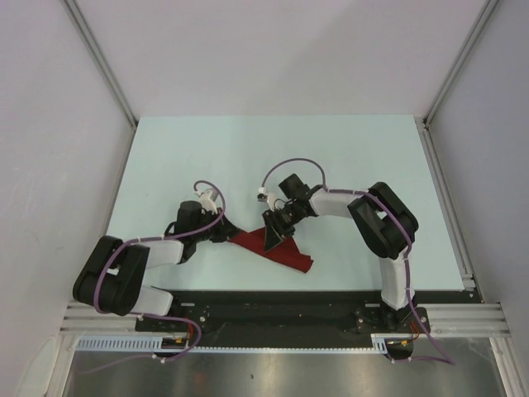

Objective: Fold the napkin, place the utensils inside, and roll it up
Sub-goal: Roll the napkin with the utensil

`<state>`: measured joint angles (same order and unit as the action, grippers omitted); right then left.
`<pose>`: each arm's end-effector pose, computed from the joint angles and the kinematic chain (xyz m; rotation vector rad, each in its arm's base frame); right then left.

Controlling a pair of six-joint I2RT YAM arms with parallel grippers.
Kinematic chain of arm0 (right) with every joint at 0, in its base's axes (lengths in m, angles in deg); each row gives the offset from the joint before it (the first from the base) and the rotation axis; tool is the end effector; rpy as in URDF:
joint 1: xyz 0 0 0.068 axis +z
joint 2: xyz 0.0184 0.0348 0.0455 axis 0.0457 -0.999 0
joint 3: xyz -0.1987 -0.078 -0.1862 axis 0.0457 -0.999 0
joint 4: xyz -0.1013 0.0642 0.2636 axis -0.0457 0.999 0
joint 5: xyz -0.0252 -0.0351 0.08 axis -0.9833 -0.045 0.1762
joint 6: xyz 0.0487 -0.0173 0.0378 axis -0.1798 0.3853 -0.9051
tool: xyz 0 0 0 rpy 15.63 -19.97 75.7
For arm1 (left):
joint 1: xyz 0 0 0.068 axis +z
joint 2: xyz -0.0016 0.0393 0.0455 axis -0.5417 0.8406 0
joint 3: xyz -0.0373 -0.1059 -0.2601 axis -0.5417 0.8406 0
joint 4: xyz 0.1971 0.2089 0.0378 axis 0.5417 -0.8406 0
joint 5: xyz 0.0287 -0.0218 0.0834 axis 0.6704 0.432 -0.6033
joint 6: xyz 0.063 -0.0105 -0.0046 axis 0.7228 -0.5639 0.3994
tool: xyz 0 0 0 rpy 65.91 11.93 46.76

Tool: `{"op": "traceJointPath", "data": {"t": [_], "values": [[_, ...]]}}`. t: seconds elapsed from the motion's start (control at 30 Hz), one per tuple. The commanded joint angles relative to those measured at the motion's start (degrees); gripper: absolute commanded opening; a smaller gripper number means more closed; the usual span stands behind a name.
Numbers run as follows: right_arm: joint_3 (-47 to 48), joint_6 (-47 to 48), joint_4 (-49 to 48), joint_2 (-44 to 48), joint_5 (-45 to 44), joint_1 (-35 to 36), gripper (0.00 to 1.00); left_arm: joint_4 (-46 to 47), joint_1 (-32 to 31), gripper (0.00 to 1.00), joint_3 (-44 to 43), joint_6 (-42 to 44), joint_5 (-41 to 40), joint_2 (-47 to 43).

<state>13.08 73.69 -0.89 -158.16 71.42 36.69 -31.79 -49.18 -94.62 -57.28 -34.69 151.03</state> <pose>0.2985 0.2922 0.1051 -1.0865 2.5154 1.3645 0.2380 -0.0920 0.1040 0.0088 2.2731 -0.9185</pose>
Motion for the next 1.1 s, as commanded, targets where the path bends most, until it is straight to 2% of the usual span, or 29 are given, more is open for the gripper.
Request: {"op": "traceJointPath", "data": {"t": [0.0,0.13,0.2,0.33,0.47,0.6,1.07], "values": [[4.29,2.49,7.46,3.53,-9.07,-1.34,0.44,1.03,-0.23,0.00,-0.37,0.52,0.85,0.37],[5.89,1.88,10.65,9.13,-15.46,-0.82,0.56,0.50,-0.23,0.00,-0.64,0.60,0.67,0.63],[5.19,2.49,9.86,12.13,-20.03,0.67,0.59,0.41,-0.23,0.00,-0.81,0.60,0.67,1.07],[2.29,4.08,7.40,16.88,-34.08,6.03,0.61,0.50,-0.23,0.00,-1.08,0.52,0.67,1.42],[-1.31,7.85,2.85,19.26,-43.68,13.66,0.61,0.32,-0.23,0.00,-1.08,0.60,0.32,1.51],[-1.93,11.10,1.33,17.95,-53.61,19.21,0.61,0.32,-0.23,0.00,-1.08,0.60,0.23,1.69],[-2.55,12.42,0.37,11.27,-52.23,21.07,0.57,0.32,-0.23,0.00,-1.43,0.60,0.41,2.48]]}}
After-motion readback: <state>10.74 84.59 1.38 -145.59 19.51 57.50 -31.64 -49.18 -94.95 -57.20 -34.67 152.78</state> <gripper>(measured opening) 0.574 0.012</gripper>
